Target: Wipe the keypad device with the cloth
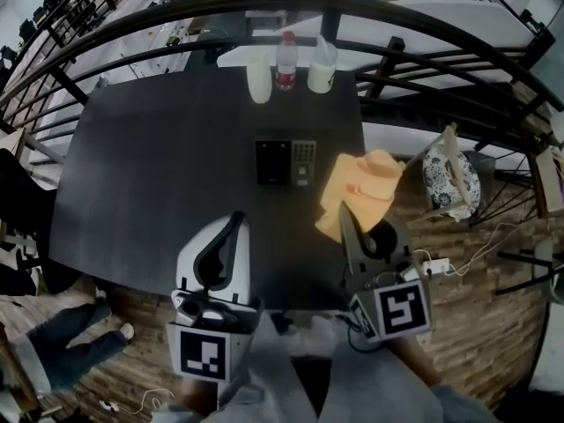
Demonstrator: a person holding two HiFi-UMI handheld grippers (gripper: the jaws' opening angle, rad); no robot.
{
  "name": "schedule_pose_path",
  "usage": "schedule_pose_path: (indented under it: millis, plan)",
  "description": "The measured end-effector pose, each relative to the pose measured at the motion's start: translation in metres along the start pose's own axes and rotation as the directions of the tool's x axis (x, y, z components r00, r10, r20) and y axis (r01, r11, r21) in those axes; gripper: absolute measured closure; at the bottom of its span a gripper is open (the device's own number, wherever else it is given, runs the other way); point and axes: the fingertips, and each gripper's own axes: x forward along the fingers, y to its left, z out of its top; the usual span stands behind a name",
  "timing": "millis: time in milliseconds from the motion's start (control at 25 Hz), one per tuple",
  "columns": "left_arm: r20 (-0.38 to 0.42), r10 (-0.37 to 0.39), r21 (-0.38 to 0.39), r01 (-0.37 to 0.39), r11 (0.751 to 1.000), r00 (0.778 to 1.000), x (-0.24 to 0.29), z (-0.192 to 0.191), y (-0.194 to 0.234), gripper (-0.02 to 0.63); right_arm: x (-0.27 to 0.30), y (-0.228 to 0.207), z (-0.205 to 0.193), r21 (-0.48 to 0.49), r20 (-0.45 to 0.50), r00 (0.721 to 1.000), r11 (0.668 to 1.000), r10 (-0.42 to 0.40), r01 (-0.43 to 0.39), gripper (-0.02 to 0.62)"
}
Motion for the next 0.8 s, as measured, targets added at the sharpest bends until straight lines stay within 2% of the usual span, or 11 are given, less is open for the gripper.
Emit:
schedule_pose_path:
  millis: [800]
  plan:
    - [-0.003, -0.007, -0.003, 0.007, 1.000, 1.000, 0.0021, -0.0012, -0.0016, 0.594, 0.0000, -0.0020, -0.0072, 0.012, -0.029, 1.000, 1.000, -0.004, 0.004, 0.526]
